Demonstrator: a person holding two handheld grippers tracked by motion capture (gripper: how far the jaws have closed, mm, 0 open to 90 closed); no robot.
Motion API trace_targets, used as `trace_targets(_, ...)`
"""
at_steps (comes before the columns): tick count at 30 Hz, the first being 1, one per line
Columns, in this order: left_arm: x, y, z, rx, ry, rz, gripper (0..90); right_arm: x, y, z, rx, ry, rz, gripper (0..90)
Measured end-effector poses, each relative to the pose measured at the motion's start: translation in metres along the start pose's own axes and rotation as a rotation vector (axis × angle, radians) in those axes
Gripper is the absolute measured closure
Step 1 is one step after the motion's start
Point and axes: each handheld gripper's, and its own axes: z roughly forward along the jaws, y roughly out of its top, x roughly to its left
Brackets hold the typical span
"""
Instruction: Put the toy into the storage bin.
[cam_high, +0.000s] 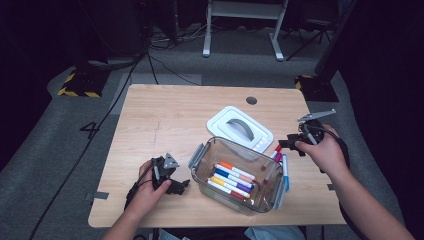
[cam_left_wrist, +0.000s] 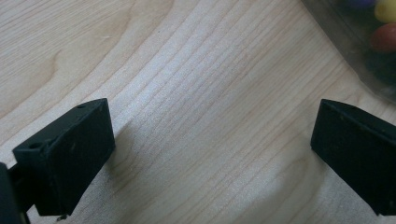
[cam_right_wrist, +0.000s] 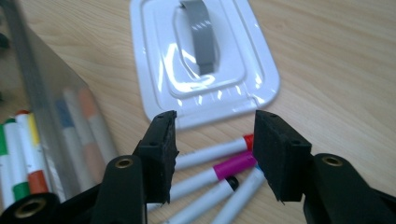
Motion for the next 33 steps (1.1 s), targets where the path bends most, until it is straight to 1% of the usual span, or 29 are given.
trace_targets(1, 0.000, 0.000, 0.000, 0.000, 0.000, 0.000, 0.0, 0.000, 0.000, 0.000, 0.000, 0.000, 0.000, 50.6)
trace_targets(2, 0.000, 0.000, 0.000, 0.000, -0.001, -0.002, 0.0, -0.007, -0.011, 0.002, 0.012, -0.008, 0.021, 50.7)
trace_targets(5, 0.000, 0.000, 0.000, -0.001, -0.001, -0.002, 0.0, -0.015, -0.027, 0.009, 0.035, -0.009, 0.056, 50.6)
trace_targets(6, 0.000, 0.000, 0.000, 0.000, -0.001, -0.001, 0.0, -0.017, -0.031, 0.011, 0.043, -0.011, 0.066, 50.5)
trace_targets(7, 0.000, 0.000, 0.000, 0.000, -0.001, -0.001, 0.0, -0.017, -0.031, 0.011, 0.043, -0.011, 0.066, 50.5)
trace_targets(8, 0.000, 0.000, 0.000, 0.000, 0.000, 0.000, 0.0, -0.021, -0.043, 0.020, 0.060, -0.008, 0.085, 50.6)
trace_targets(9, 0.000, 0.000, 0.000, 0.000, 0.000, 0.000, 0.0, -0.021, -0.043, 0.020, 0.060, -0.008, 0.085, 50.6)
trace_targets(10, 0.000, 0.000, 0.000, 0.000, -0.001, -0.001, 0.0, -0.023, -0.053, 0.029, 0.076, 0.000, 0.101, 50.8)
trace_targets(12, 0.000, 0.000, 0.000, 0.000, 0.000, 0.000, 0.0, -0.023, -0.057, 0.032, 0.083, -0.001, 0.105, 50.9)
trace_targets(13, 0.000, 0.000, 0.000, -0.001, -0.001, -0.002, 0.0, -0.025, -0.065, 0.042, 0.098, -0.005, 0.116, 51.0)
trace_targets(15, 0.000, 0.000, 0.000, 0.000, 0.000, 0.000, 0.0, -0.027, -0.069, 0.047, 0.108, -0.013, 0.120, 51.2)
trace_targets(17, 0.000, 0.000, 0.000, 0.000, 0.000, -0.001, 0.0, -0.029, -0.074, 0.053, 0.124, -0.032, 0.128, 51.7)
trace_targets(19, 0.000, 0.000, 0.000, 0.000, 0.000, -0.001, 0.1, -0.032, -0.077, 0.055, 0.138, -0.046, 0.132, 51.8)
trace_targets(20, 0.000, 0.000, 0.000, 0.000, 0.000, 0.000, 0.0, -0.034, -0.078, 0.056, 0.134, -0.048, 0.143, 52.6)
trace_targets(21, 0.000, 0.000, 0.000, 0.000, 0.000, 0.000, 0.0, -0.034, -0.078, 0.056, 0.134, -0.048, 0.143, 52.6)
trace_targets(22, 0.000, 0.000, 0.000, 0.000, 0.000, 0.000, 0.0, -0.037, -0.080, 0.055, 0.138, -0.055, 0.147, 55.4)
trace_targets(24, 0.000, 0.000, 0.000, 0.000, -0.001, -0.001, 0.0, -0.038, -0.082, 0.055, 0.155, -0.078, 0.128, 55.3)
trace_targets(25, 0.000, 0.000, 0.000, 0.000, -0.001, -0.001, 0.0, -0.038, -0.082, 0.055, 0.155, -0.078, 0.128, 55.3)
trace_targets(26, 0.000, 0.000, 0.000, 0.000, 0.000, 0.000, 0.0, -0.038, -0.085, 0.054, 0.133, -0.067, 0.150, 55.1)
trace_targets(27, 0.000, 0.000, 0.000, 0.000, 0.000, 0.000, 0.0, -0.038, -0.085, 0.054, 0.126, -0.061, 0.155, 55.1)
trace_targets(28, 0.000, 0.000, 0.000, 0.000, 0.000, 0.000, 0.0, -0.038, -0.085, 0.054, 0.126, -0.061, 0.155, 55.1)
trace_targets(30, 0.000, 0.000, 0.000, 0.000, -0.001, -0.001, 0.0, -0.034, -0.085, 0.052, 0.106, -0.067, 0.157, 54.4)
trace_targets(31, 0.000, 0.000, 0.000, 0.000, 0.000, -0.001, 0.0, -0.030, -0.083, 0.052, 0.090, -0.055, 0.154, 52.4)
trace_targets(33, 0.000, 0.000, 0.000, 0.000, 0.001, 0.001, 0.0, -0.029, -0.083, 0.052, 0.086, -0.050, 0.153, 52.0)
